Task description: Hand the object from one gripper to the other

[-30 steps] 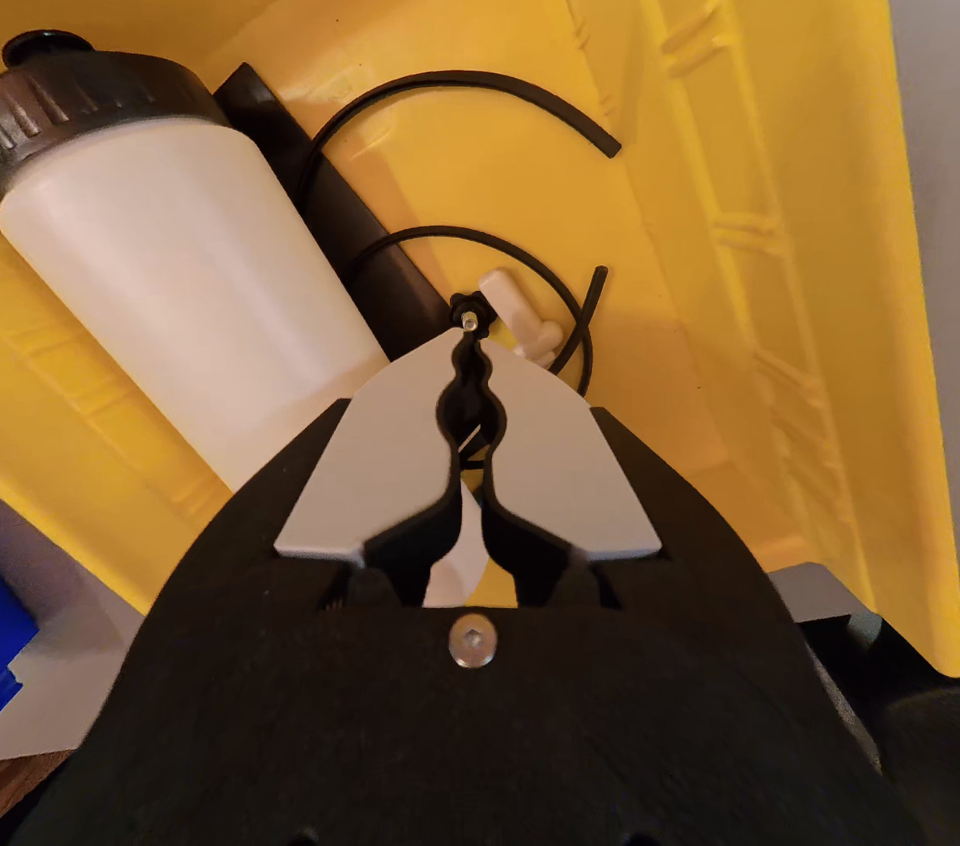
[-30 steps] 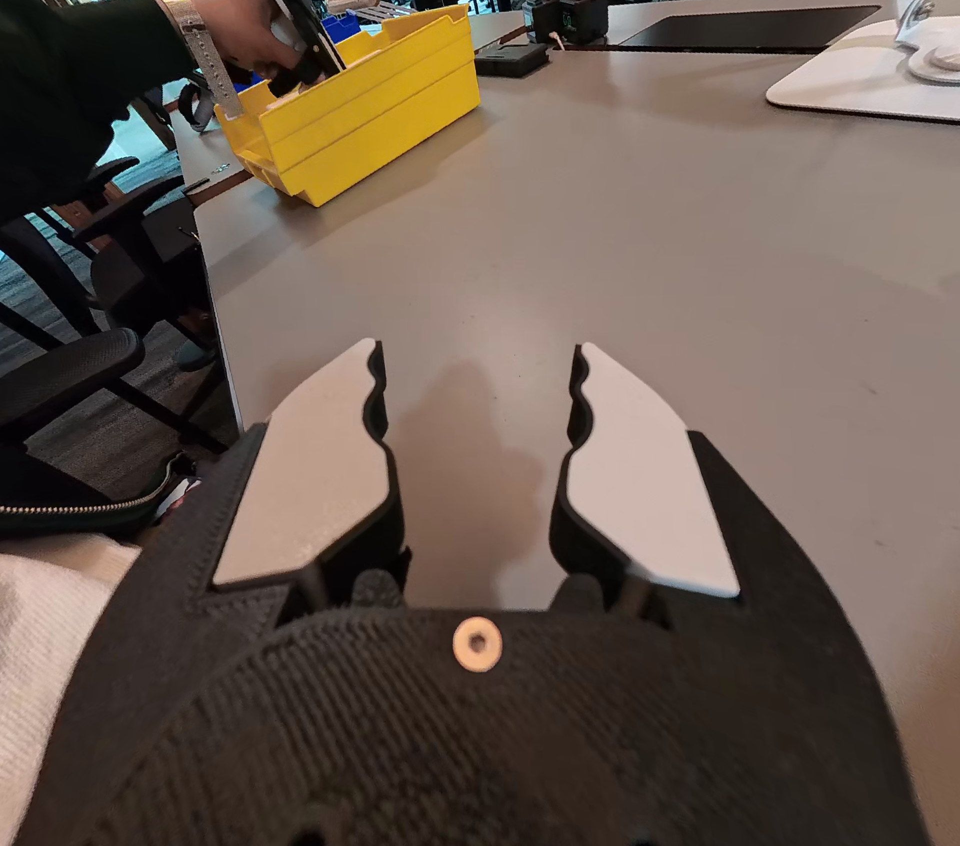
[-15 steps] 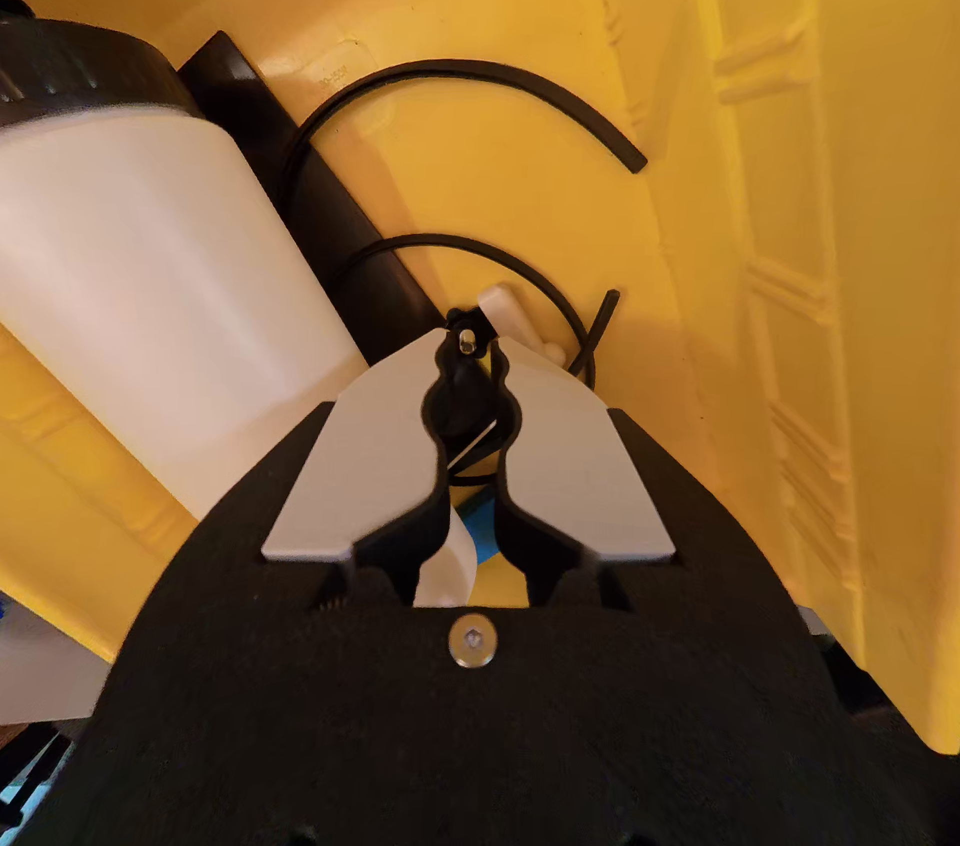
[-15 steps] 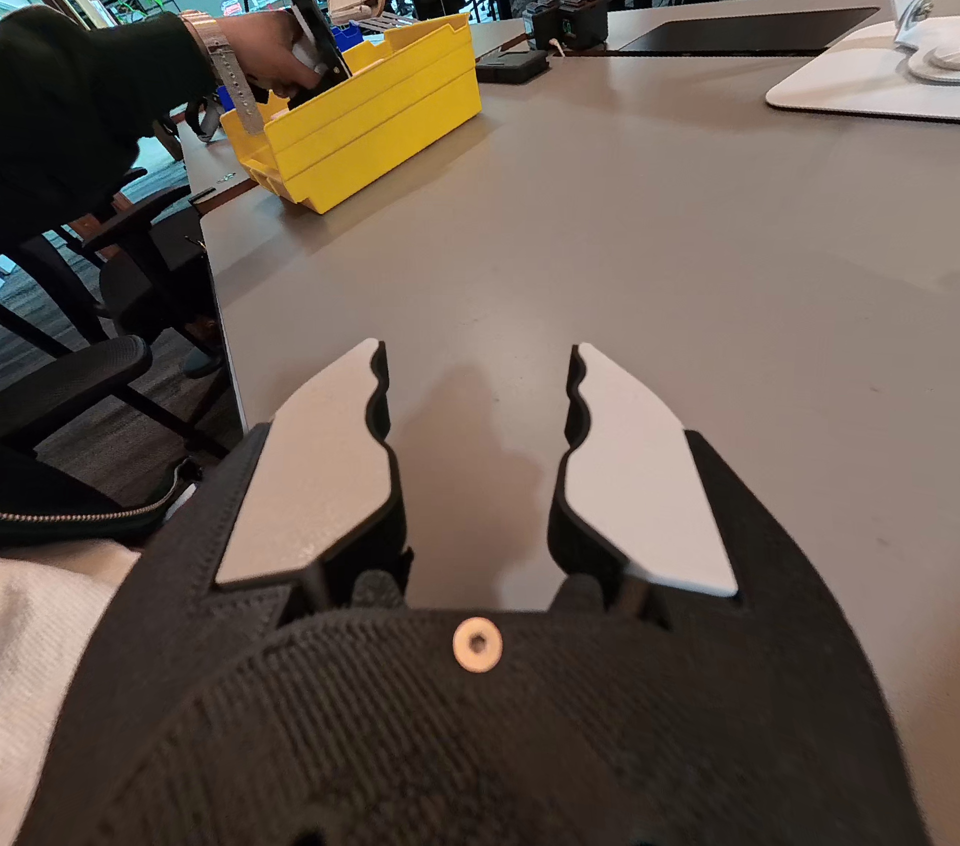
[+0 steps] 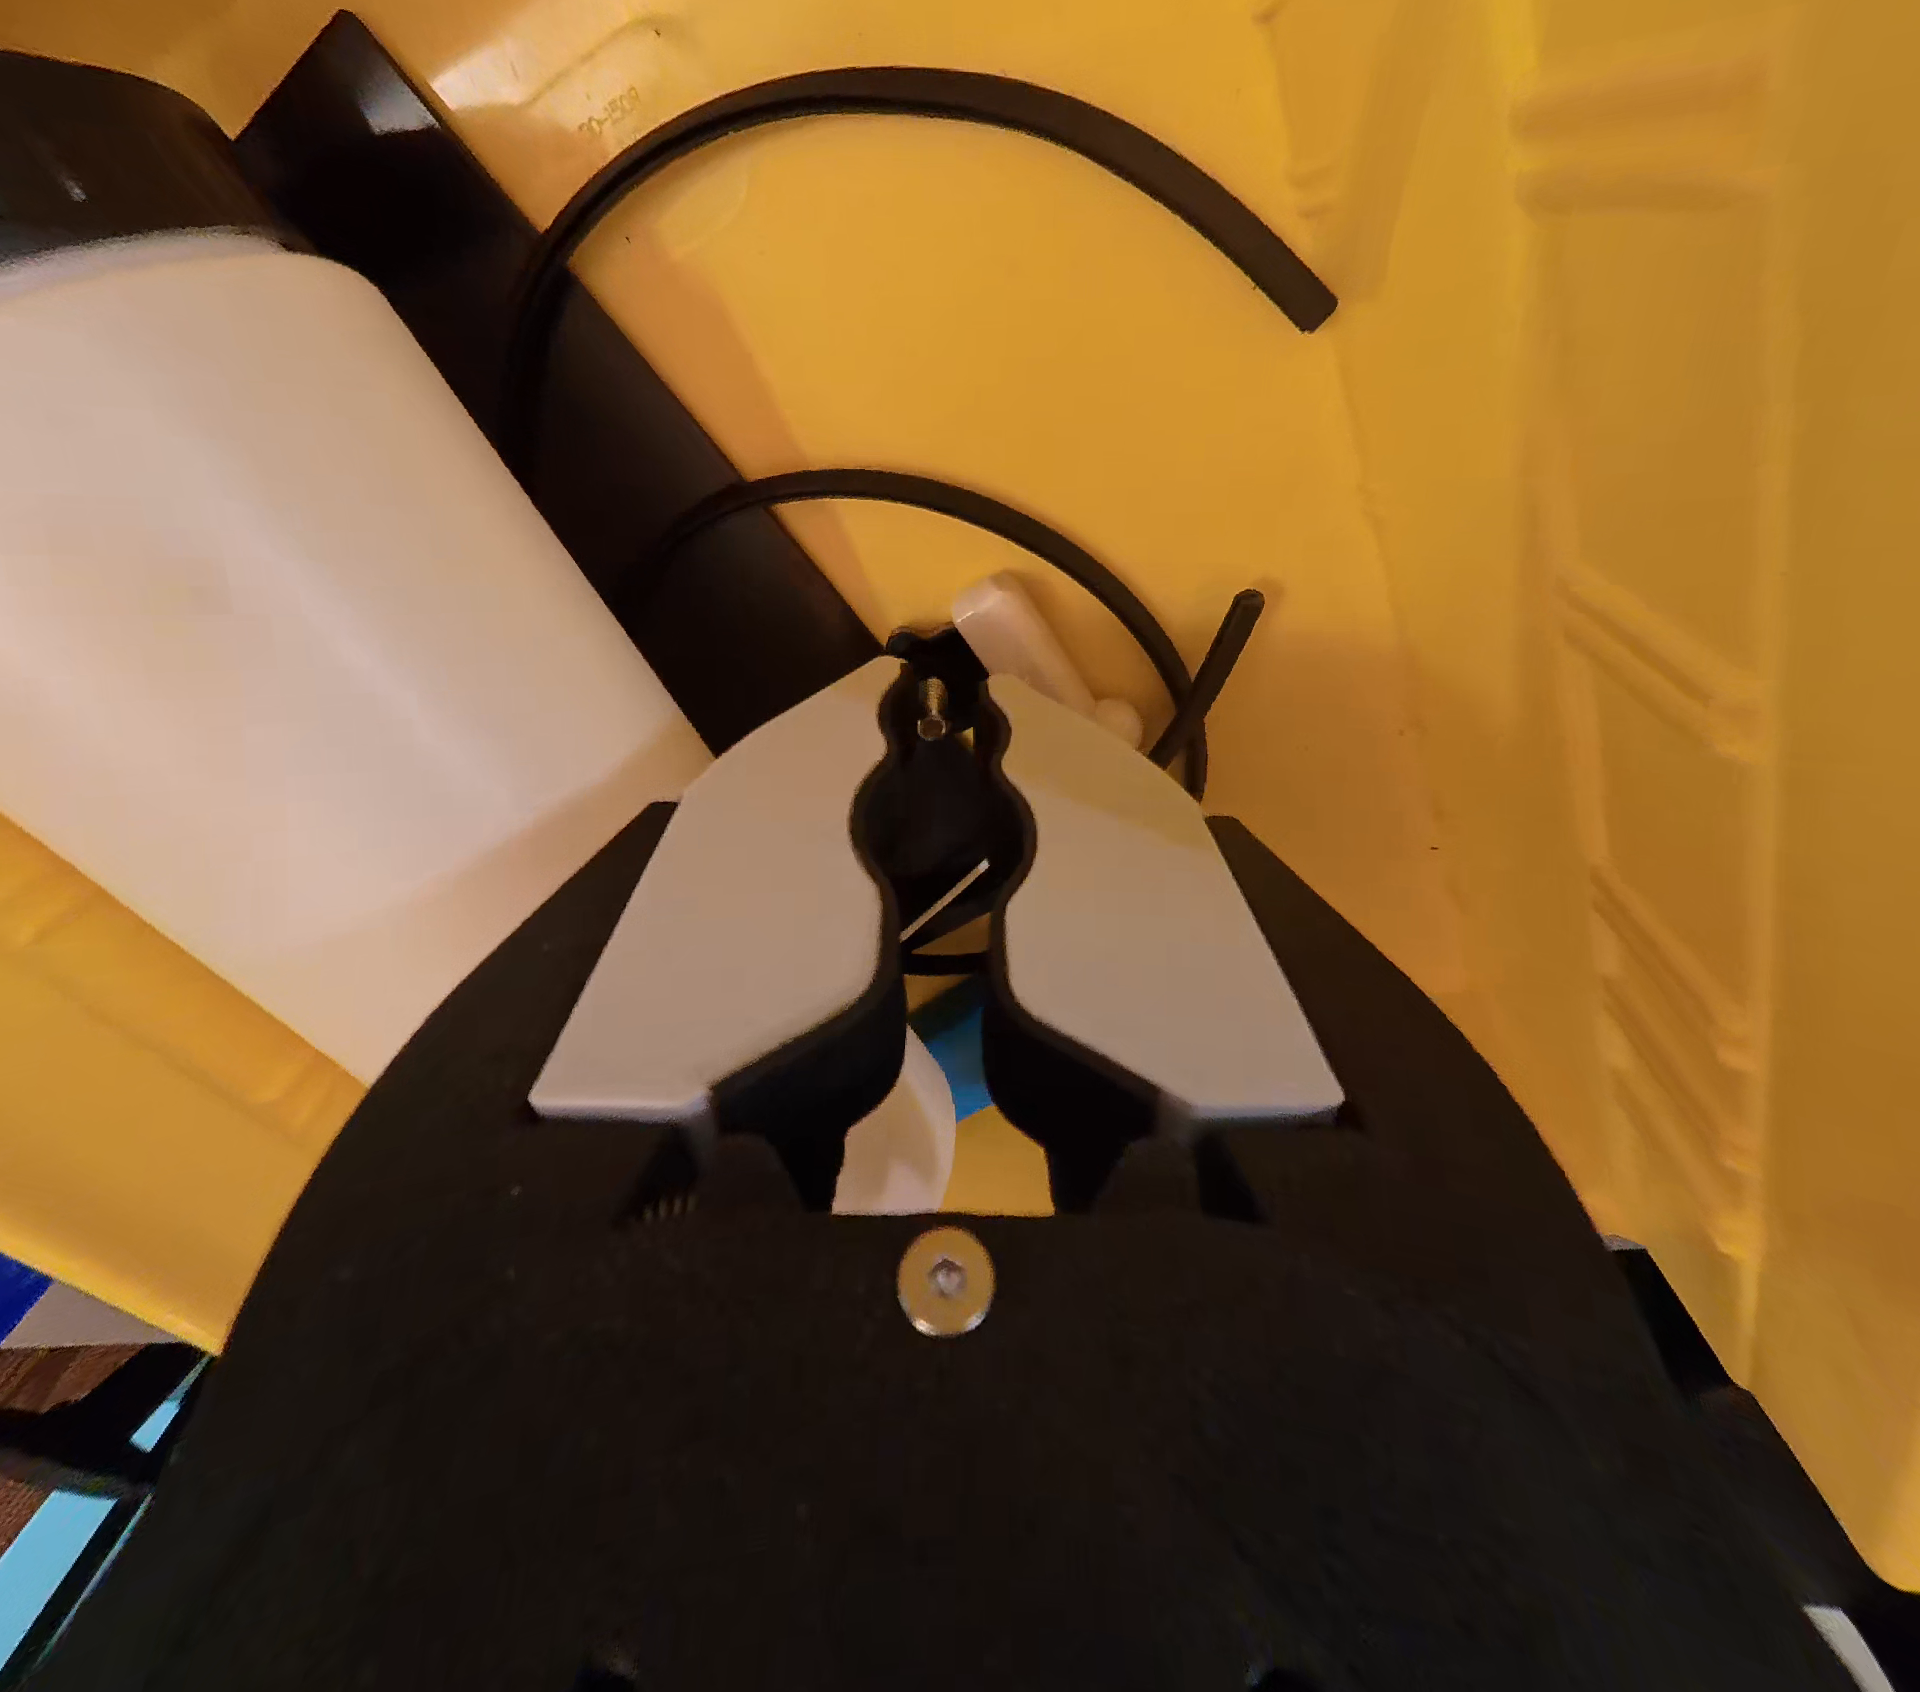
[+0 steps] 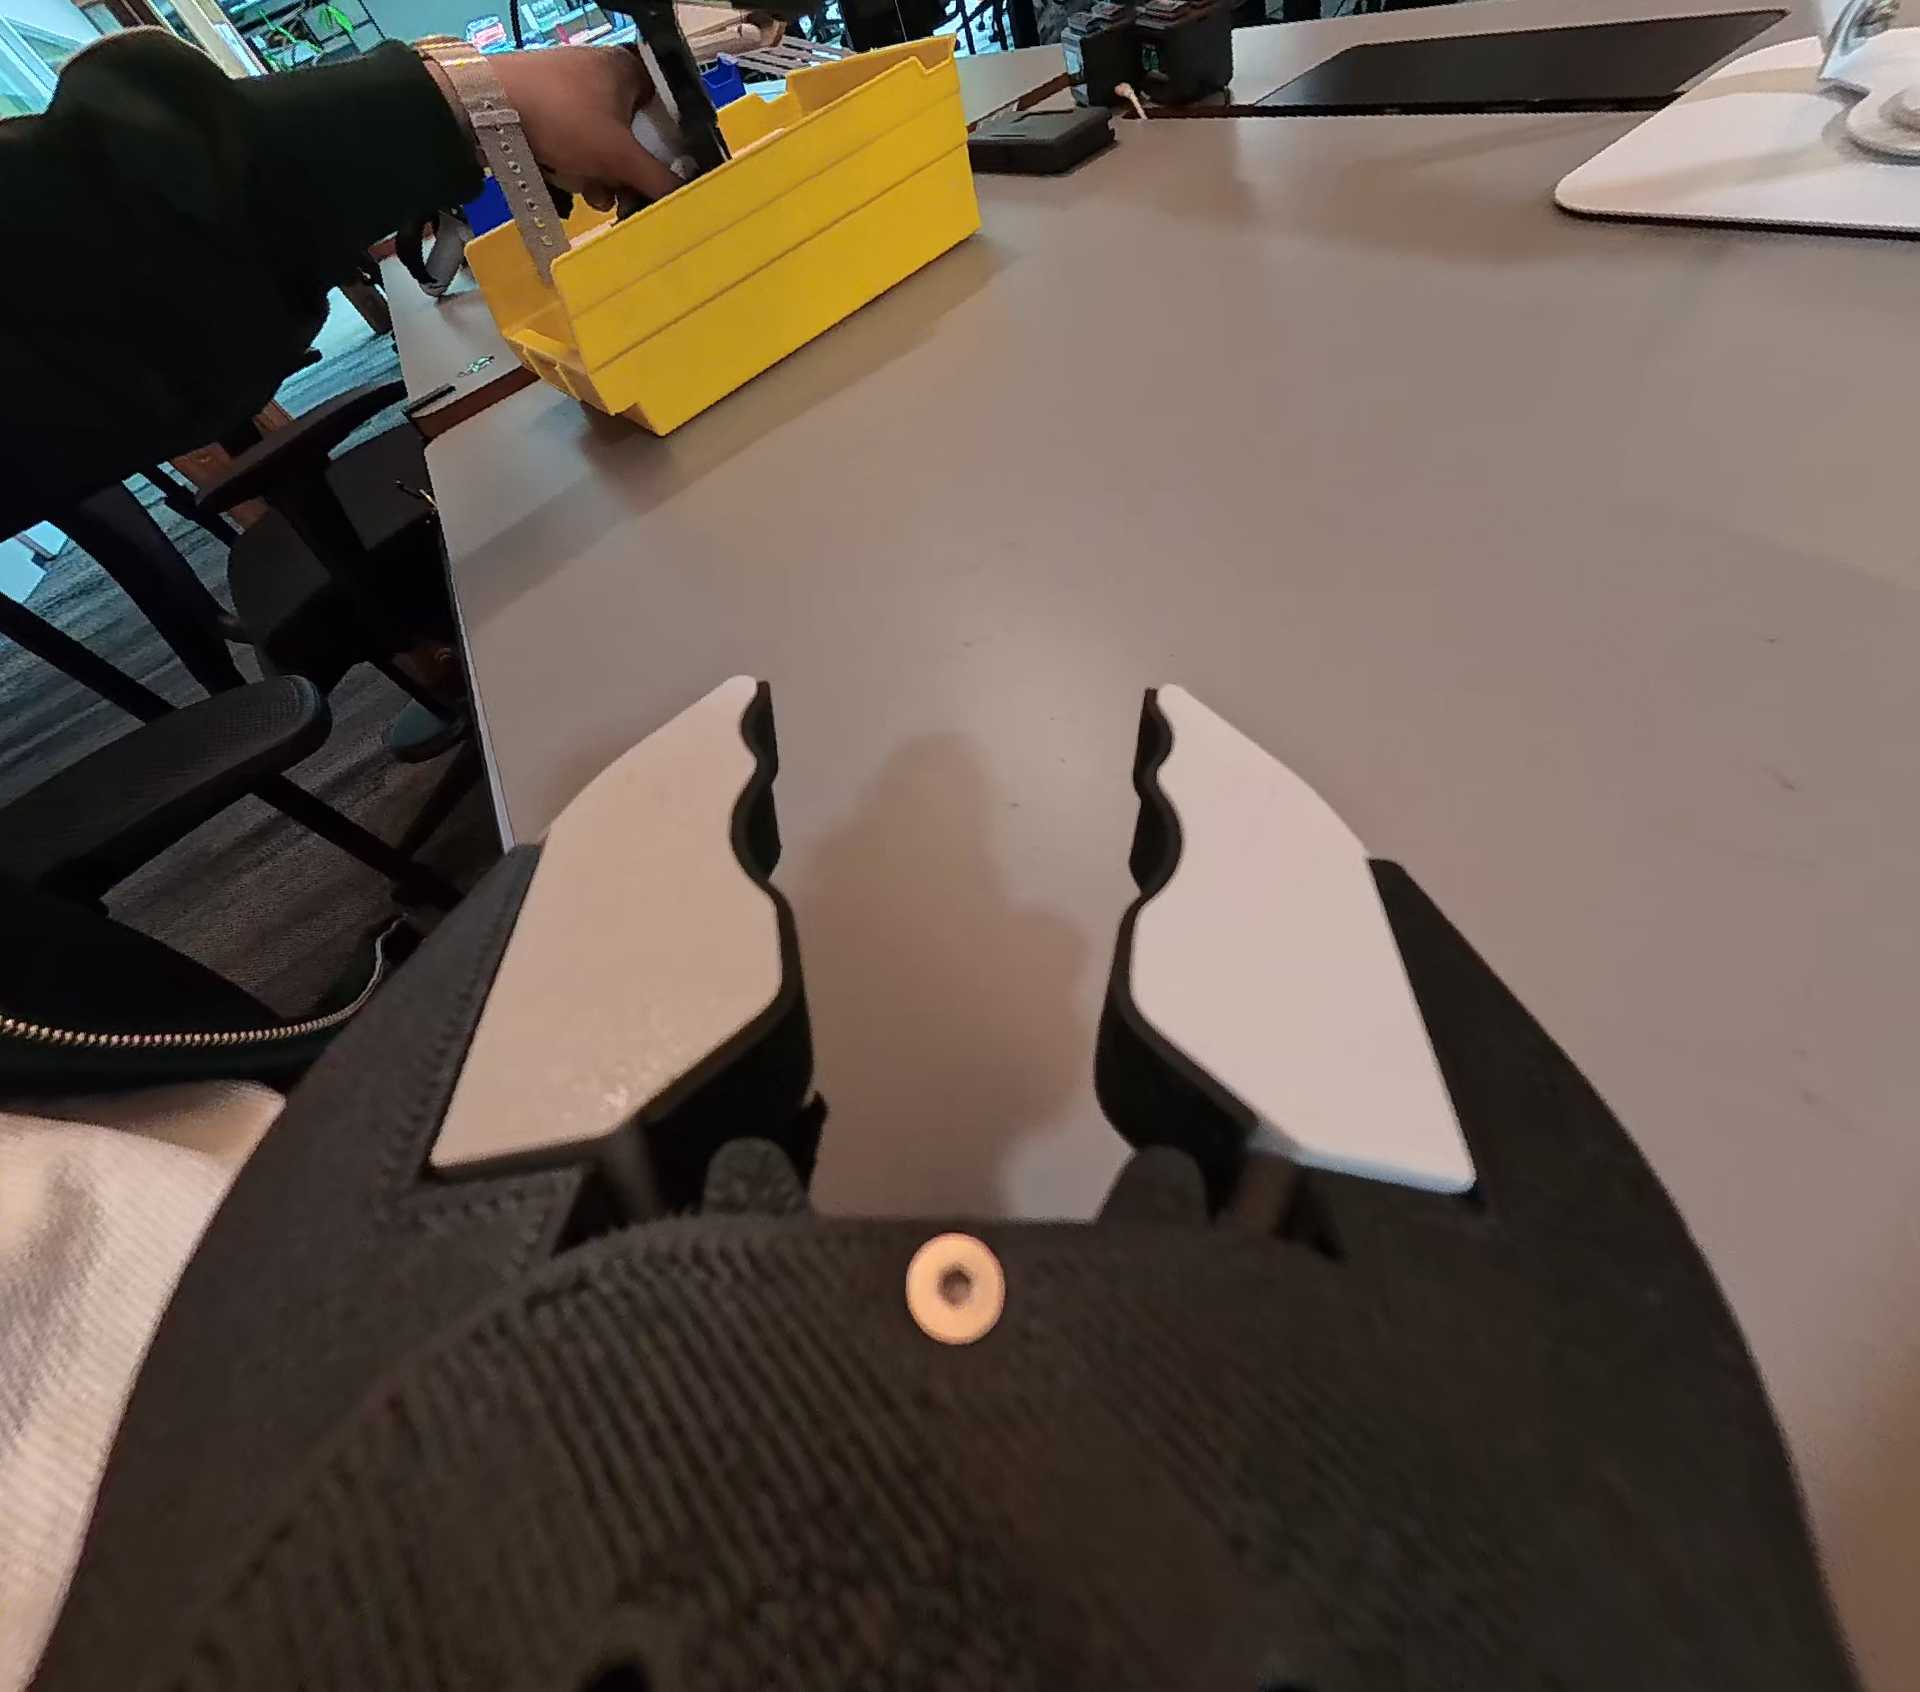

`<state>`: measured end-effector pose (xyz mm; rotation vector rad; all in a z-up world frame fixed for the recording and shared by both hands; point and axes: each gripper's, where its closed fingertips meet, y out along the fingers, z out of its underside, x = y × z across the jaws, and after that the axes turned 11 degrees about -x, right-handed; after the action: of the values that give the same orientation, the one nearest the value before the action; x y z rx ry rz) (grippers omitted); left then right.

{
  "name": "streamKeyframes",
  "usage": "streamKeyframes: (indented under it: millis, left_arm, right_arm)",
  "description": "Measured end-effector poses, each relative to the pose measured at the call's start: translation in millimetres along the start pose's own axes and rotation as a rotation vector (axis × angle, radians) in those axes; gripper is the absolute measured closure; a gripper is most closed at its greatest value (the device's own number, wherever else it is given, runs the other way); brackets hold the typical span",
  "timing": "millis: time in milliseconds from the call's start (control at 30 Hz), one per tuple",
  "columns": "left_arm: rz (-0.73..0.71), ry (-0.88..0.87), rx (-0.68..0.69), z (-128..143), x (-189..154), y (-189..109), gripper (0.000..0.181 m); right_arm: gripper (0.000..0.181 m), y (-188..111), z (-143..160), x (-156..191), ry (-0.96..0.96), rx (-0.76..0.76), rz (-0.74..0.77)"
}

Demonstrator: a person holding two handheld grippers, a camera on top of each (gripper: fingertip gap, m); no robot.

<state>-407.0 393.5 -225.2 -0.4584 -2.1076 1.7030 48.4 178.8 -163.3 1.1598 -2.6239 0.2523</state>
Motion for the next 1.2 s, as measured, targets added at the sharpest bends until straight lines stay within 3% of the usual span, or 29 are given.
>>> streamKeyframes:
  millis: [367,733,967,1200]
  left_arm:
    - [-0.03,0.016,-0.022,2.3,8.3,-10.6,0.181]
    - [0.037,-0.013,-0.268,-15.9,3.9,-56.3,0.181]
    - [0.013,0.023,-0.155,-11.5,5.4,-24.2,0.176]
    - [-0.005,0.019,-0.047,-6.0,7.8,-12.3,0.169]
  right_arm:
    - [0.115,0.1,-0.3,-1.6,0.011,-0.002,0.003]
    - [0.115,1.0,-0.2,-0.8,0.011,-0.001,-0.001]
    - [0.116,1.4,-0.3,5.0,0.004,-0.006,-0.013]
    - [0.117,1.3,-3.4,5.1,0.016,-0.025,-0.024]
